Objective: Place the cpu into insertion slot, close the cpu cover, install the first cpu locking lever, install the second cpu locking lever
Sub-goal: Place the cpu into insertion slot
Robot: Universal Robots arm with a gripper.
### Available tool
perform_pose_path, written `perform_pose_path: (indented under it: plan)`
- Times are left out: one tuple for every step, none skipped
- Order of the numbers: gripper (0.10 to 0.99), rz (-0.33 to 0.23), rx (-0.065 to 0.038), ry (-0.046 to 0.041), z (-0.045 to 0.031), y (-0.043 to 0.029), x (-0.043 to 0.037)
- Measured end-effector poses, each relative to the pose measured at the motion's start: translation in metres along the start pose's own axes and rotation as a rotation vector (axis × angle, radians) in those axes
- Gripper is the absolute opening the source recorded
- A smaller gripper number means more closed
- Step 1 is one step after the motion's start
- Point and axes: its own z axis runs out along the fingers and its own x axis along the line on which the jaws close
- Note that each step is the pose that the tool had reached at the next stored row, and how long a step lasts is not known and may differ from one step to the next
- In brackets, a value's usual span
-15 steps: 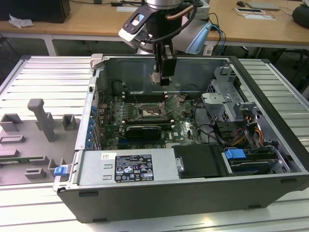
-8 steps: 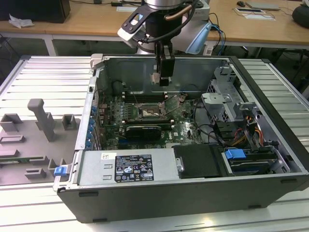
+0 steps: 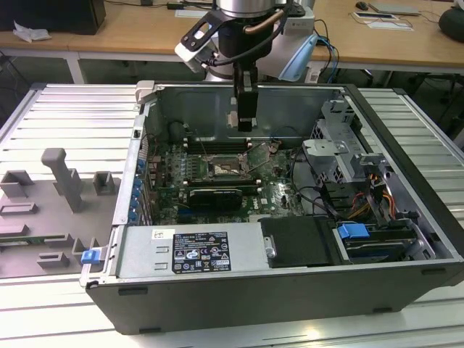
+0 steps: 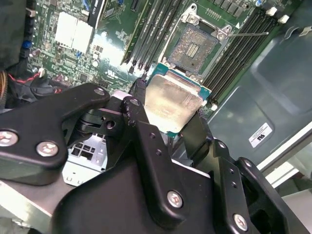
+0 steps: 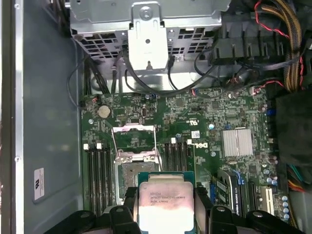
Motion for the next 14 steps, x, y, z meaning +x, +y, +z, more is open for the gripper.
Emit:
perform_pose_path:
  plan:
    - [0.545, 0.000, 0.000, -0.0001, 0.0010, -0.0001, 0.0000]
    - [0.545, 0.000, 0.000, -0.0001, 0.0017, -0.0002, 0.0000]
    - [0.545, -0.001, 0.000, -0.0001, 0.0027, -0.0003, 0.0000]
    - [0.545, -0.005, 0.000, 0.0003, 0.0043, -0.0005, -0.0001]
    - [0.545, -0.008, 0.000, 0.0006, 0.0056, -0.0006, -0.0001]
    - [0.545, -0.010, 0.000, 0.0008, 0.0067, -0.0007, -0.0001]
    - [0.545, -0.014, 0.000, 0.0012, 0.0087, -0.0008, -0.0001]
    - [0.545, -0.015, 0.000, 0.0012, 0.0104, -0.0010, -0.0002]
    - [0.545, -0.015, 0.000, 0.0012, 0.0111, -0.0011, -0.0002]
    - [0.545, -0.015, 0.000, 0.0011, 0.0117, -0.0011, -0.0002]
    - [0.545, -0.015, 0.000, 0.0012, 0.0123, -0.0012, -0.0002]
    - [0.545, -0.015, 0.000, 0.0012, 0.0129, -0.0012, -0.0002]
    - [0.545, -0.015, 0.000, 0.0009, 0.0135, -0.0012, -0.0002]
    - [0.545, -0.015, 0.000, 0.0008, 0.0138, -0.0013, -0.0002]
